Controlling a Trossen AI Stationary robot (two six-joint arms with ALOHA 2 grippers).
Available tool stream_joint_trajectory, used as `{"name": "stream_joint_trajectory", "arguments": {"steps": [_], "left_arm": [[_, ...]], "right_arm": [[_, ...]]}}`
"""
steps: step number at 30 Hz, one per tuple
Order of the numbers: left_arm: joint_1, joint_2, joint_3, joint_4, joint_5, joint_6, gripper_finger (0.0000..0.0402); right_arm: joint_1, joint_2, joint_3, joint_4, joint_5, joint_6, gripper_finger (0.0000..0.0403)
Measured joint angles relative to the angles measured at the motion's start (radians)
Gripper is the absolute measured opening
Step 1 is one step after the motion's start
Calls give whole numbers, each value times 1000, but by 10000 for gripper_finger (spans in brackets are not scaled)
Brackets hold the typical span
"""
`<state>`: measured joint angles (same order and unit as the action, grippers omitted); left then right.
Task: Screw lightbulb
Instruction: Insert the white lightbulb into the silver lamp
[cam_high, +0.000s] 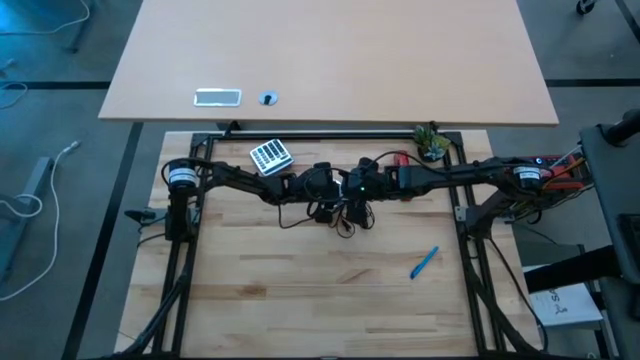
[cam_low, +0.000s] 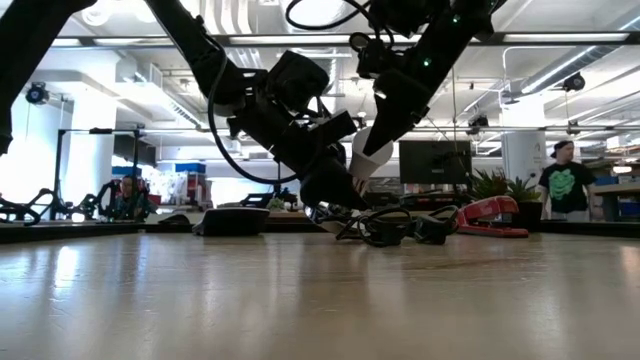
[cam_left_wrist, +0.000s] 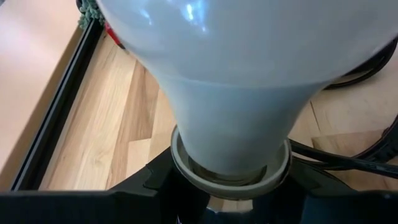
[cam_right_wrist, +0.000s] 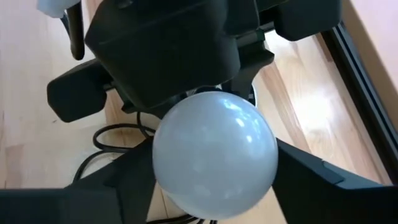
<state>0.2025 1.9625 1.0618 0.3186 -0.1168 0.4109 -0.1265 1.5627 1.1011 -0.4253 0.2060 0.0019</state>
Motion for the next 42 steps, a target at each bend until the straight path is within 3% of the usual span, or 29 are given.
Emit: {"name": "stream_joint_trajectory", "arguments": {"steps": [7,14,32,37,42], "left_arm": [[-6,0,-2,14,-8,-1,158],[-13,0,-2,33,-103,-12,158],[-50,2,-3,101,-395,-47,158],[-56,2,-3,109,-470,-54,158],[-56,2,-2,107,-444,-57,158]], "right_arm": [[0,0,0,5,0,41,229],[-1,0,0,14,12,154,191],[-15,0,-8,57,74,635,187],[-23,1,-7,72,76,678,187],[-23,1,-8,67,82,665,193]]}}
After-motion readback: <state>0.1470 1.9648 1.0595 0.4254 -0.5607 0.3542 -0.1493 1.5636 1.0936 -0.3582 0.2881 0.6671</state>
